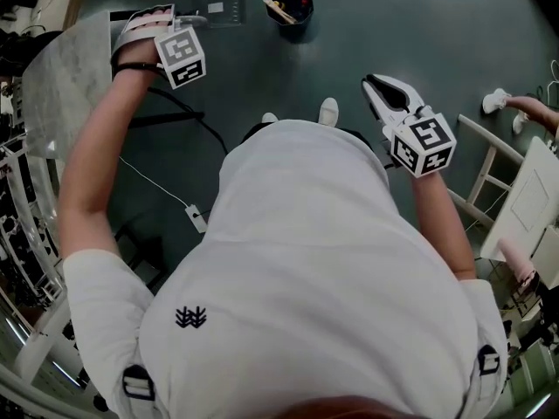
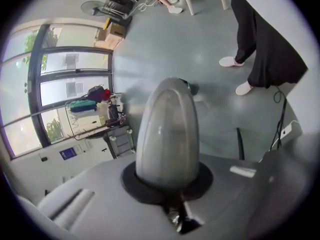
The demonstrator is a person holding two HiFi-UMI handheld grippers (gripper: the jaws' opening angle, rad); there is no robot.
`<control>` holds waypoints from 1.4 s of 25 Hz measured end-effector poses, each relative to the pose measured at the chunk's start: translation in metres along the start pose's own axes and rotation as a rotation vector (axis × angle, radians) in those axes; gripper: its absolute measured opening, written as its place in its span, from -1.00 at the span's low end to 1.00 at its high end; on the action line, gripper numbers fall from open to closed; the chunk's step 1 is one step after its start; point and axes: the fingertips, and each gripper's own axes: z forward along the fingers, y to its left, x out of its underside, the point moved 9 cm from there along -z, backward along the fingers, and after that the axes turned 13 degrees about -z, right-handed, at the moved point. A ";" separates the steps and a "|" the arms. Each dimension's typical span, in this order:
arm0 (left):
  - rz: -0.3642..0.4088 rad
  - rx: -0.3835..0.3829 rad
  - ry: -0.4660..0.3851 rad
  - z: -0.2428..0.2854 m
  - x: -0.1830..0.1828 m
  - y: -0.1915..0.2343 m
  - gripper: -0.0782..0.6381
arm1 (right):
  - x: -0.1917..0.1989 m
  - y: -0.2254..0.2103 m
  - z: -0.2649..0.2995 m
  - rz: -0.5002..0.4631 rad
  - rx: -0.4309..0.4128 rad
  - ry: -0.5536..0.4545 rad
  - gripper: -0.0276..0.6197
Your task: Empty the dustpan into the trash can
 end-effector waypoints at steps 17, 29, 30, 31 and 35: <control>-0.604 0.360 0.032 0.020 0.154 -0.127 -0.63 | -0.047 0.105 0.077 -0.082 -0.079 0.067 -0.79; -1.029 0.608 -0.033 -0.019 0.204 -0.220 -0.63 | -0.043 0.169 0.096 -0.068 -0.062 0.104 -0.79; -1.060 0.623 -0.047 -0.024 0.205 -0.224 -0.63 | -0.042 0.173 0.097 -0.066 -0.061 0.107 -0.79; -1.091 0.637 -0.062 -0.029 0.205 -0.228 -0.63 | -0.041 0.176 0.098 -0.066 -0.059 0.111 -0.79; -1.196 0.681 -0.116 -0.039 0.204 -0.238 -0.62 | -0.040 0.185 0.104 -0.076 -0.054 0.127 -0.79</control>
